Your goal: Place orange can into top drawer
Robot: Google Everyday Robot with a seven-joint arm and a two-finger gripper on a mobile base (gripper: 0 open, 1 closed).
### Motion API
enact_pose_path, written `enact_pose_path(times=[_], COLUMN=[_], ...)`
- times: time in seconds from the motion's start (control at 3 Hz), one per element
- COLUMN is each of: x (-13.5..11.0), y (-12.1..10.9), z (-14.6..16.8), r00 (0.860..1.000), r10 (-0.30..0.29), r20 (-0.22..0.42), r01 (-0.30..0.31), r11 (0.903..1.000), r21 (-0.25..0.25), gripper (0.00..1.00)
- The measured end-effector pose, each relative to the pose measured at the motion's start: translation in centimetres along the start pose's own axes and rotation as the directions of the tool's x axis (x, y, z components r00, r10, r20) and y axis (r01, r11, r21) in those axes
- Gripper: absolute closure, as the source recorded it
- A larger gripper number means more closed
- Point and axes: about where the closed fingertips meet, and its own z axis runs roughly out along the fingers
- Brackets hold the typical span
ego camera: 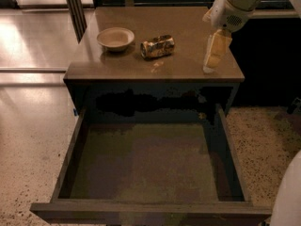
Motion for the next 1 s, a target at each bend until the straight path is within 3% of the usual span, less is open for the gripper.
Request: enact_pose_path(times=[0.33, 0.67, 1.0], x=[-0.7, -3.6, -7.7], y=[-1.6, -6.0, -7.9], z=[0.5, 2.3, 4.8], r00=[0.999, 0.99, 0.969], r10=[-0.03, -0.133, -0.221], r20=[0.013, 0.054, 0.113], r01=[0.03, 0.131, 0.218], r11=[0.9994, 0.9903, 0.975], r21=[0.014, 0.047, 0.045], gripper=[0.0, 0.0, 0.0])
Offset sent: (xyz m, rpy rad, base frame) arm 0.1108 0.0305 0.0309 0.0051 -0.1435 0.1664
